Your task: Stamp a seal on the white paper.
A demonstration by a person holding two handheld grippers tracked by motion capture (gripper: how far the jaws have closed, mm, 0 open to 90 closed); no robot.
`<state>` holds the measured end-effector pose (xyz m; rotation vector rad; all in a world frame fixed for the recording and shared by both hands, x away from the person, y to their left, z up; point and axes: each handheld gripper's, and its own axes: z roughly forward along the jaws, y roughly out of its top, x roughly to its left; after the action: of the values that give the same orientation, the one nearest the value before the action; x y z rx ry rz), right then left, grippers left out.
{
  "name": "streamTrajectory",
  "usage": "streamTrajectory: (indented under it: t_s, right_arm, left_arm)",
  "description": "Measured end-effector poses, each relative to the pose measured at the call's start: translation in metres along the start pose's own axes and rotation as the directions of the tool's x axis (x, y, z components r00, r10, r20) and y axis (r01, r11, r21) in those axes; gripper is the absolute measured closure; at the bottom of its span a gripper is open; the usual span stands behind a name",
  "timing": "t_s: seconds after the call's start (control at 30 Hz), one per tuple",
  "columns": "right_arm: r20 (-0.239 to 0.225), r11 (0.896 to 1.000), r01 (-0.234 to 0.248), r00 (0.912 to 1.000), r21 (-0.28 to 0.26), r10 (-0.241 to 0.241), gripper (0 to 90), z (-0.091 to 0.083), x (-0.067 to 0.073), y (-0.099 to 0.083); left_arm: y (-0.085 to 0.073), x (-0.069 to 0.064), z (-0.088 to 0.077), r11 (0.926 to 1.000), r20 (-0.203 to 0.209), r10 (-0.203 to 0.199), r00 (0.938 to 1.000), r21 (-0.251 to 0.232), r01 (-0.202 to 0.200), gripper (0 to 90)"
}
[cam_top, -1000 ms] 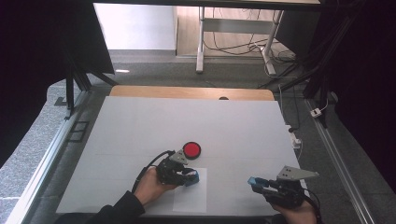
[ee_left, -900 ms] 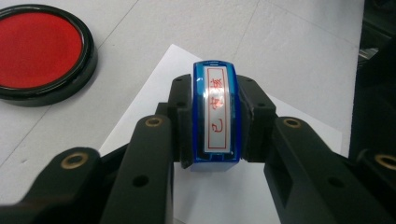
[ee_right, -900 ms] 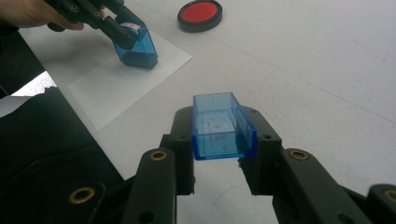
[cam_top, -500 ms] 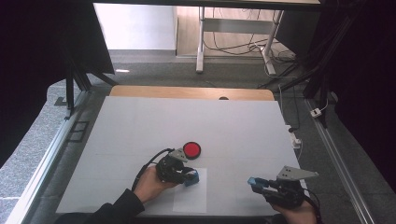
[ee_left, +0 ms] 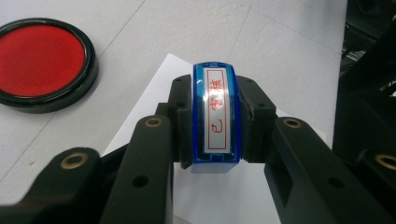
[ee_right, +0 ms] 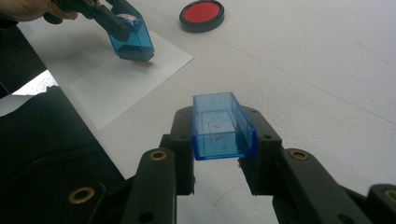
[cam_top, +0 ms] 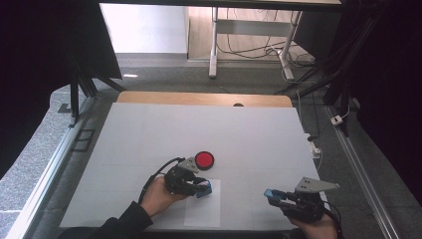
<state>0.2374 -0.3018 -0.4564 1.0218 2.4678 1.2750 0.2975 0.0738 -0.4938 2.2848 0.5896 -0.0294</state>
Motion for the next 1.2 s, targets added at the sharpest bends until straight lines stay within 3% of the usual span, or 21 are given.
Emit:
streamTrajectory:
  t_s: [0.27, 0.47, 0.7, 0.97, 1.2]
  right_arm:
    - [0.001, 1.0, 0.003, 1.0, 0.003, -0.003, 68.2, 0.0, 0.0, 0.0]
    - [0.003, 1.0, 0.002, 1.0, 0.004, -0.002, 68.2, 0.0, 0.0, 0.0]
    - [0.004, 1.0, 0.003, 1.0, 0.004, -0.003, 68.2, 0.0, 0.001, 0.0]
    - [0.002, 1.0, 0.002, 1.0, 0.003, -0.002, 68.2, 0.0, 0.0, 0.0]
    - [-0.002, 1.0, 0.0, 1.0, 0.005, 0.0, 68.2, 0.0, 0.0, 0.0]
  left_arm:
    - [0.003, -0.004, -0.01, 0.9994, 0.001, 0.02, 0.9998, -0.029, -0.02, 69.9]
    - [0.008, -0.006, -0.02, 0.9985, 0.016, 0.013, 0.9998, -0.053, -0.012, 69.9]
    - [0.011, -0.007, -0.035, 0.996, 0.001, 0.02, 0.9998, -0.087, -0.02, 70.0]
    - [0.014, -0.008, -0.047, 0.9911, 0.006, 0.042, 0.9991, -0.126, -0.041, 70.0]
    - [0.014, -0.01, -0.061, 0.9823, 0.04, 0.04, 0.9984, -0.185, -0.032, 70.0]
